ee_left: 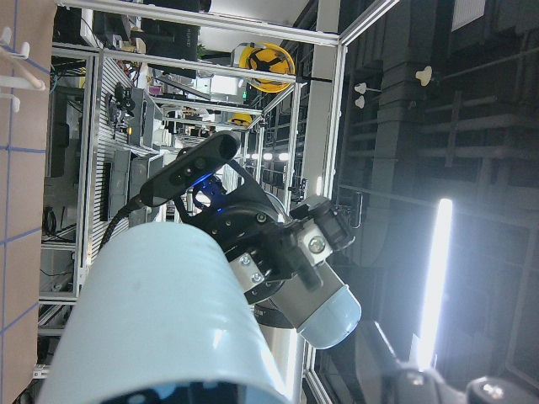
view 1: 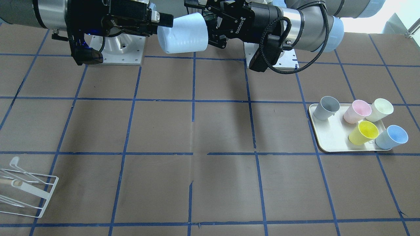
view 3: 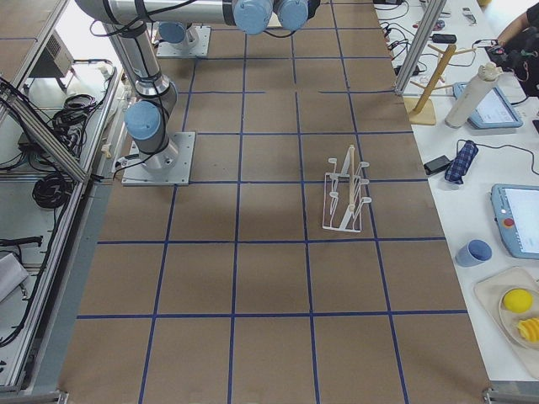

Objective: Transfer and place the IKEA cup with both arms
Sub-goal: 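Grasp the cup with the left gripper while the right gripper opens and withdraws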

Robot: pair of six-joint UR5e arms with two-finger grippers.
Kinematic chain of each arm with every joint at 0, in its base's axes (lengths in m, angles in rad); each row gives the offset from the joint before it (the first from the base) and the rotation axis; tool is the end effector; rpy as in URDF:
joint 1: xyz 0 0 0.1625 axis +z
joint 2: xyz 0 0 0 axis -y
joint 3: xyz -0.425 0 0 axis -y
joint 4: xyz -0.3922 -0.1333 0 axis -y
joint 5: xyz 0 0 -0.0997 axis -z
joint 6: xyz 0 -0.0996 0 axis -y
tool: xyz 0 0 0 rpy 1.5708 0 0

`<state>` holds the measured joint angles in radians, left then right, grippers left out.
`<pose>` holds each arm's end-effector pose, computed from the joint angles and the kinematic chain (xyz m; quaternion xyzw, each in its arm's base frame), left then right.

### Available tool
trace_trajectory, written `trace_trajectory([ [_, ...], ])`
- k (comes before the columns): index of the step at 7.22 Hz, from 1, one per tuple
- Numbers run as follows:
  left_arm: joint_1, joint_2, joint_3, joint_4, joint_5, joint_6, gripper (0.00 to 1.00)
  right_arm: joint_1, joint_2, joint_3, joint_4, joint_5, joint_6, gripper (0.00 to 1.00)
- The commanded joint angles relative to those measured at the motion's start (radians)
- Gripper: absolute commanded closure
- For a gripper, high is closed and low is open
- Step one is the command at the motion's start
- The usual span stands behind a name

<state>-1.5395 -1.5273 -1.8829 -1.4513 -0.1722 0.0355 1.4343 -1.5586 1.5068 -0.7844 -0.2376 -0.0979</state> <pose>-0.2169 -0.4678 0.4851 0.0557 -0.6420 -0.0224 0.7643 0.1660 -0.4822 0.5236 0.2361 0.7291 0.2128 0.6061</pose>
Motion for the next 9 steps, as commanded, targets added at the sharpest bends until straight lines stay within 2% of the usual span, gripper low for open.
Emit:
trace_trajectory([
  [1, 0.001, 0.006, -0.004, 0.000, 0.000, -0.009, 0.78, -0.002, 0.006, -0.010, -0.085, 0.003, 0.103, 0.00],
  [2, 0.004, 0.010, -0.004, -0.001, 0.002, -0.015, 0.92, -0.009, 0.023, -0.010, -0.227, -0.002, 0.233, 0.00],
  [3, 0.013, 0.015, -0.004, -0.004, 0.003, -0.022, 1.00, -0.015, 0.029, -0.011, -0.356, -0.009, 0.333, 0.00],
  [4, 0.018, 0.016, -0.004, -0.006, 0.008, -0.084, 1.00, -0.024, 0.031, -0.010, -0.415, -0.015, 0.342, 0.00],
  [5, 0.018, 0.021, -0.002, -0.001, 0.008, -0.173, 1.00, -0.043, 0.031, -0.011, -0.453, -0.066, 0.342, 0.00],
  [6, 0.033, 0.022, -0.001, 0.012, 0.066, -0.192, 1.00, -0.057, 0.028, -0.013, -0.504, -0.154, 0.343, 0.00],
  [7, 0.098, 0.024, 0.008, 0.069, 0.259, -0.237, 1.00, -0.057, 0.022, -0.013, -0.572, -0.248, 0.343, 0.00],
  [8, 0.154, 0.027, 0.014, 0.116, 0.384, -0.303, 1.00, -0.049, 0.009, -0.011, -0.617, -0.384, 0.342, 0.00],
  [9, 0.182, 0.033, 0.018, 0.118, 0.443, -0.311, 1.00, -0.040, -0.012, -0.011, -0.630, -0.479, 0.339, 0.00],
])
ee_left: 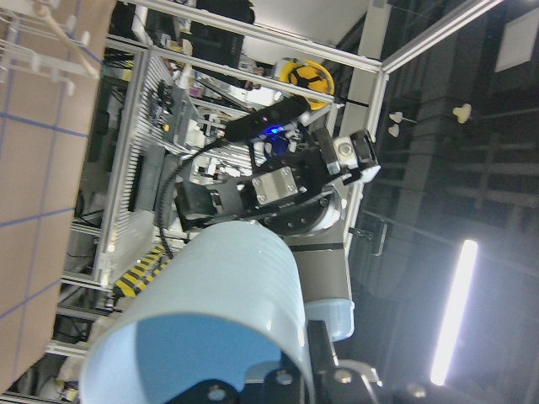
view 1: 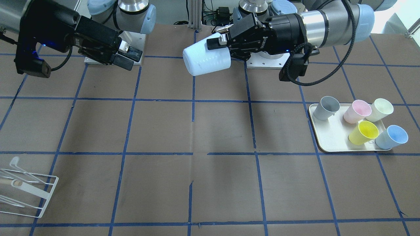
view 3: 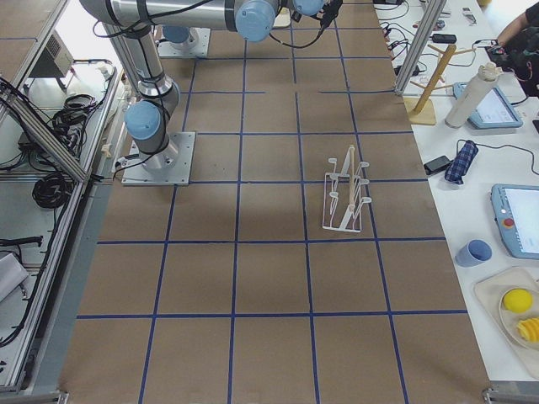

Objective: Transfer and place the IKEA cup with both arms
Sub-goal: 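Carry the cup with the left gripper down toward the white tray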

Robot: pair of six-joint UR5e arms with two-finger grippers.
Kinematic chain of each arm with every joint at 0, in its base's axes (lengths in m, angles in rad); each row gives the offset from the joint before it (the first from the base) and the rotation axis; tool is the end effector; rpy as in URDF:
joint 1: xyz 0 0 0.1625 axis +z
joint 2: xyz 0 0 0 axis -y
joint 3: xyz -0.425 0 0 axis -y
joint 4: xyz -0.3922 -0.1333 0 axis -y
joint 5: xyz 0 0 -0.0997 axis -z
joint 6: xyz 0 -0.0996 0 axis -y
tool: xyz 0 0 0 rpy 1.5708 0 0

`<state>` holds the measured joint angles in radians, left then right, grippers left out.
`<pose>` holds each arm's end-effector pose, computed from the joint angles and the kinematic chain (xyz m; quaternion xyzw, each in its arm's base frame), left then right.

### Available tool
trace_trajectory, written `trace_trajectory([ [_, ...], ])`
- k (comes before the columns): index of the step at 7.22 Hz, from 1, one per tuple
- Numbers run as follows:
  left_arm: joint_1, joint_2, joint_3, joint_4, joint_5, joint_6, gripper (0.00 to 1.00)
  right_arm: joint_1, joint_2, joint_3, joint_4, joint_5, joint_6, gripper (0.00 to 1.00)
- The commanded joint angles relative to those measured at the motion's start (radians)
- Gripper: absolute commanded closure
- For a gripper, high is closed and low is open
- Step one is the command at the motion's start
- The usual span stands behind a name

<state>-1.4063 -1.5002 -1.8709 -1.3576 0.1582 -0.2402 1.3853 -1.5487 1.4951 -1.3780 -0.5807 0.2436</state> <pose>-0.1546 -0.4832 0.4799 0.1581 -0.7442 -0.0308 0.6483 0.1221 -0.5237 0.5405 0.2192 0.8507 0.0749 0.4719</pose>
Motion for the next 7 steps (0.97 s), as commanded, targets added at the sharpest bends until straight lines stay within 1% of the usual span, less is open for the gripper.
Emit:
trace_trajectory([
  [1, 0.072, 0.005, 0.025, 0.046, 0.299, -0.036, 1.00, 0.032, -0.042, 0.004, -0.039, -0.257, -0.015, 0.00],
  [2, 0.084, 0.002, 0.067, 0.045, 0.467, -0.030, 1.00, 0.079, -0.039, 0.005, -0.070, -0.394, -0.017, 0.00],
  [3, 0.087, -0.011, 0.093, 0.031, 0.632, -0.021, 1.00, 0.136, -0.034, 0.013, -0.105, -0.504, -0.017, 0.00],
  [4, 0.101, -0.023, 0.098, 0.029, 0.790, 0.026, 1.00, 0.183, -0.012, 0.013, -0.124, -0.640, -0.017, 0.00],
  [5, 0.130, -0.022, 0.096, -0.018, 0.929, 0.161, 1.00, 0.217, 0.005, 0.013, -0.165, -0.768, -0.017, 0.00],
  [6, 0.180, -0.020, 0.098, -0.099, 1.074, 0.324, 1.00, 0.231, 0.024, 0.013, -0.186, -0.868, -0.018, 0.00],
  [7, 0.248, -0.026, 0.089, -0.121, 1.186, 0.516, 1.00, 0.230, 0.047, 0.013, -0.219, -0.939, -0.067, 0.00],
])
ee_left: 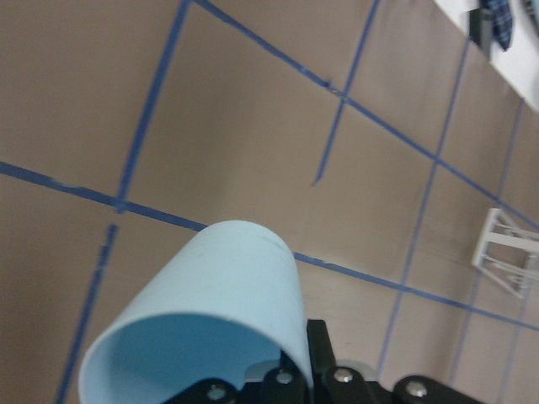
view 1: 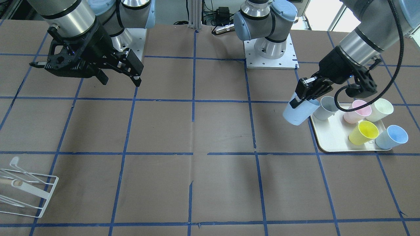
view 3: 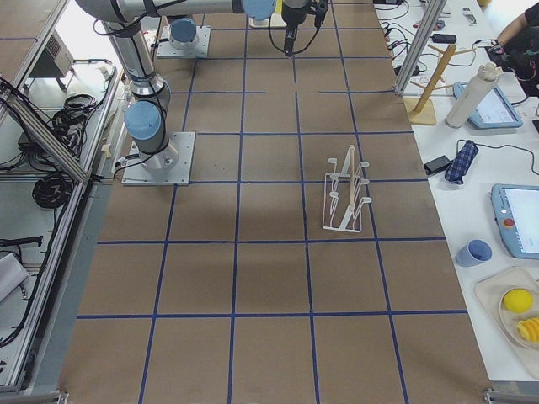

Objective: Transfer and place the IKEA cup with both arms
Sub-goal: 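Carry the cup with the left gripper down toward the white tray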

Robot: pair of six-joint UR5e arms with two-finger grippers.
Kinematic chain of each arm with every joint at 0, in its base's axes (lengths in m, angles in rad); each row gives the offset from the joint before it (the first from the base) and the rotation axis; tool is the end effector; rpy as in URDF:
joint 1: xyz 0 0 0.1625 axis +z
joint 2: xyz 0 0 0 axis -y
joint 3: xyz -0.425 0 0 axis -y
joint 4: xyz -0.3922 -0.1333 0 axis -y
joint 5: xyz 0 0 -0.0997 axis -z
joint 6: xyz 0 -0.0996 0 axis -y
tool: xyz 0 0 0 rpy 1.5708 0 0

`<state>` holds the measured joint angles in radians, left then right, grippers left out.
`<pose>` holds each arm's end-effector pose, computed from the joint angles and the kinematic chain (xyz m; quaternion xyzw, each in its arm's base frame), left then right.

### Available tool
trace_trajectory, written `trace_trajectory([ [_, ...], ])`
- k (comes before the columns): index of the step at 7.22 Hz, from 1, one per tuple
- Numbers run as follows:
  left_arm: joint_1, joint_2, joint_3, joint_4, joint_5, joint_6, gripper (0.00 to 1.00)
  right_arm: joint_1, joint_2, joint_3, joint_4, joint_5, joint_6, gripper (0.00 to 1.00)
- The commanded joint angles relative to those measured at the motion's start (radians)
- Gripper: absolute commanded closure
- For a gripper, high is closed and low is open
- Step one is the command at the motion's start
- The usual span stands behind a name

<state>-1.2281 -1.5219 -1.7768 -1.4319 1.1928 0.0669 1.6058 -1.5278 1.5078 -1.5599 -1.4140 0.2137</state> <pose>-0.0041 -0.4947 0.4313 0.1367 -0.9726 0.0295 0.1858 0.1666 -0.5055 0.4975 0.0886 0.9930 0.0052 0.0783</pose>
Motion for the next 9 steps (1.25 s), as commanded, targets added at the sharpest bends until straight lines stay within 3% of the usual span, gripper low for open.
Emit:
trace_trajectory([
  [1, 0.117, -0.024, -0.012, -0.041, 0.242, 0.388, 1.00, 0.010, 0.046, -0.001, -0.086, -0.153, -0.071, 0.00],
  [2, 0.140, -0.058, -0.003, -0.030, 0.305, 0.515, 1.00, 0.008, 0.046, -0.004, -0.095, -0.167, -0.159, 0.00],
  [4, 0.145, -0.168, 0.007, 0.057, 0.414, 0.536, 1.00, 0.005, 0.043, 0.002, -0.197, -0.164, -0.275, 0.00],
  [7, 0.145, -0.312, 0.071, 0.114, 0.456, 0.564, 1.00, 0.003, 0.040, 0.003, -0.198, -0.167, -0.260, 0.00],
  [9, 0.147, -0.354, 0.073, 0.117, 0.485, 0.599, 1.00, 0.003, 0.038, 0.002, -0.198, -0.171, -0.270, 0.00],
])
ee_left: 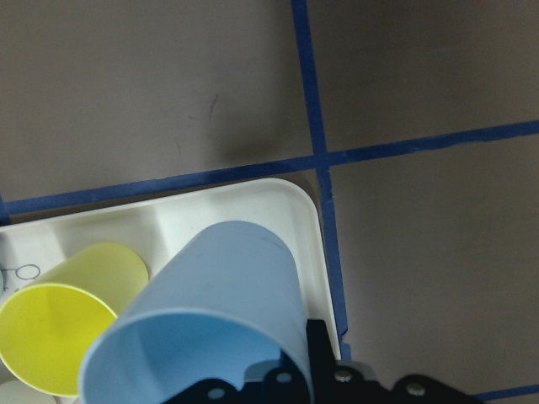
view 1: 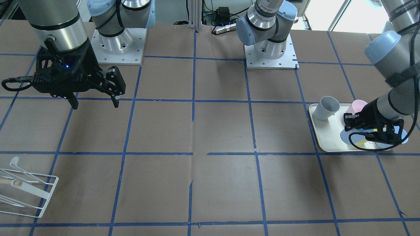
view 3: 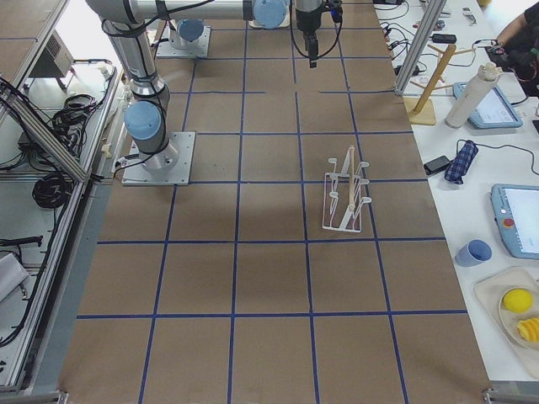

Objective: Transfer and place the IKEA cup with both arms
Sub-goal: 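Lower the cup onto the tray beside the yellow cup with the left gripper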

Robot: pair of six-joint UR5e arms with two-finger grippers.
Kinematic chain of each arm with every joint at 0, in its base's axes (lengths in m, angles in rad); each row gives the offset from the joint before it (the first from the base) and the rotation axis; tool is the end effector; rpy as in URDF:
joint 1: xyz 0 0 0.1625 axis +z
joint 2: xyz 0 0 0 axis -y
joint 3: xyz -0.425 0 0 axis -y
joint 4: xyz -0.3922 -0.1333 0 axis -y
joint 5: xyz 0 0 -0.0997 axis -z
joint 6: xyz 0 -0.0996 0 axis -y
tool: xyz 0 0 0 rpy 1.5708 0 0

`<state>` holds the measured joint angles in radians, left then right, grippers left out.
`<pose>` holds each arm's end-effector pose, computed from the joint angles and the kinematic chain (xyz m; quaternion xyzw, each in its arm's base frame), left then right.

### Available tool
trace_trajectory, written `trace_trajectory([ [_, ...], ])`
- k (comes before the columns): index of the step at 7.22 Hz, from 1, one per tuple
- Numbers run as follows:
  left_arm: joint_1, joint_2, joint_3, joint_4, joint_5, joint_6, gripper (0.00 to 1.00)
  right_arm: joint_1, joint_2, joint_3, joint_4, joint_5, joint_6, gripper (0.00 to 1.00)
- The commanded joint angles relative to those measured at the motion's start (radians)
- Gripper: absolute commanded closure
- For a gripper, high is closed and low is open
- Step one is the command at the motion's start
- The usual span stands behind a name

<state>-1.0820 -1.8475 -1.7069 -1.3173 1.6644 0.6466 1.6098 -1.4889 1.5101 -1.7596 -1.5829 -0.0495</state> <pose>0.1526 -0.5509 0.3003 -0.0822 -0.9923 -0.0921 0.0034 0.1531 -0.5362 0.4962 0.0436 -0.9955 0.0837 0.0065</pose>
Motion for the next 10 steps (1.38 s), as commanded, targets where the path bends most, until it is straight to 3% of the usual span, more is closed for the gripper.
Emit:
trace_trajectory([
  [1, -0.001, -0.039, -0.005, 0.004, 0.014, 0.022, 1.00, 0.001, -0.002, -0.001, 0.003, -0.002, -0.007, 0.00],
  [10, 0.014, -0.102, -0.013, 0.001, 0.057, 0.094, 0.98, 0.001, -0.014, 0.001, 0.003, -0.006, 0.005, 0.00],
])
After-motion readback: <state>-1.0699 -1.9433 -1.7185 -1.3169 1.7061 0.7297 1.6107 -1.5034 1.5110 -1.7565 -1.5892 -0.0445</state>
